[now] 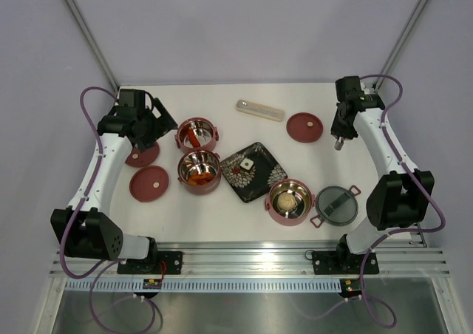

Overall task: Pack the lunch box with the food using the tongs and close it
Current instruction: Place the clamp at the center of the board.

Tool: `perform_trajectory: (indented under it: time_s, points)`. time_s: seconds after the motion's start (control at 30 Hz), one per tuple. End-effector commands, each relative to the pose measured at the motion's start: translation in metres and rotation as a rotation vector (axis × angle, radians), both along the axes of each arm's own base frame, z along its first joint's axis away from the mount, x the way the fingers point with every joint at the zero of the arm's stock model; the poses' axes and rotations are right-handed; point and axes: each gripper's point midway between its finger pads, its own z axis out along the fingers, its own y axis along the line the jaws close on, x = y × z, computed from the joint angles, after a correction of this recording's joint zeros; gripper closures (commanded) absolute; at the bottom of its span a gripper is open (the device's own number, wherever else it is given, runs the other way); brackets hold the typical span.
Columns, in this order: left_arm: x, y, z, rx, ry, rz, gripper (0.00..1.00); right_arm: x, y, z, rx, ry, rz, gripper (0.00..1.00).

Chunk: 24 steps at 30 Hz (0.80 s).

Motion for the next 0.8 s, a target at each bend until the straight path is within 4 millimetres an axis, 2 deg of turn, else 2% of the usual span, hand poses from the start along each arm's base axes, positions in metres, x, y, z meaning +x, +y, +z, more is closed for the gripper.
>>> perform_trajectory:
  time_s: [0.0, 0.1, 0.17, 0.3, 0.47, 0.63, 0.67, 0.77]
  points:
    - [0.011, 0.000, 0.018, -0.001, -0.058, -0.010, 0.01, 0.019, -0.034, -0.004, -0.047, -0.112, -0.131, 0.75]
    - [0.011, -0.001, 0.020, -0.004, -0.059, -0.016, 0.01, 0.029, -0.051, -0.028, -0.103, -0.085, -0.161, 0.75]
    - [0.010, 0.000, 0.021, 0.002, -0.060, -0.016, 0.01, 0.033, -0.055, -0.039, -0.106, -0.065, -0.163, 0.75]
    - [0.008, 0.001, 0.023, 0.007, -0.064, -0.015, 0.01, 0.042, -0.058, -0.074, -0.106, -0.012, -0.155, 0.74]
    - [0.006, 0.001, 0.024, 0.004, -0.064, -0.013, 0.01, 0.042, -0.059, -0.104, -0.099, 0.040, -0.161, 0.72]
    - [0.005, 0.002, 0.025, 0.003, -0.064, -0.011, 0.01, 0.042, -0.058, -0.127, -0.099, 0.086, -0.156, 0.61]
    - [0.004, 0.002, 0.025, 0.002, -0.064, -0.009, 0.01, 0.039, -0.070, -0.132, -0.097, 0.103, -0.185, 0.59]
    - [0.004, 0.002, 0.024, 0.002, -0.063, -0.008, 0.01, 0.040, -0.072, -0.137, -0.086, 0.111, -0.193, 0.44]
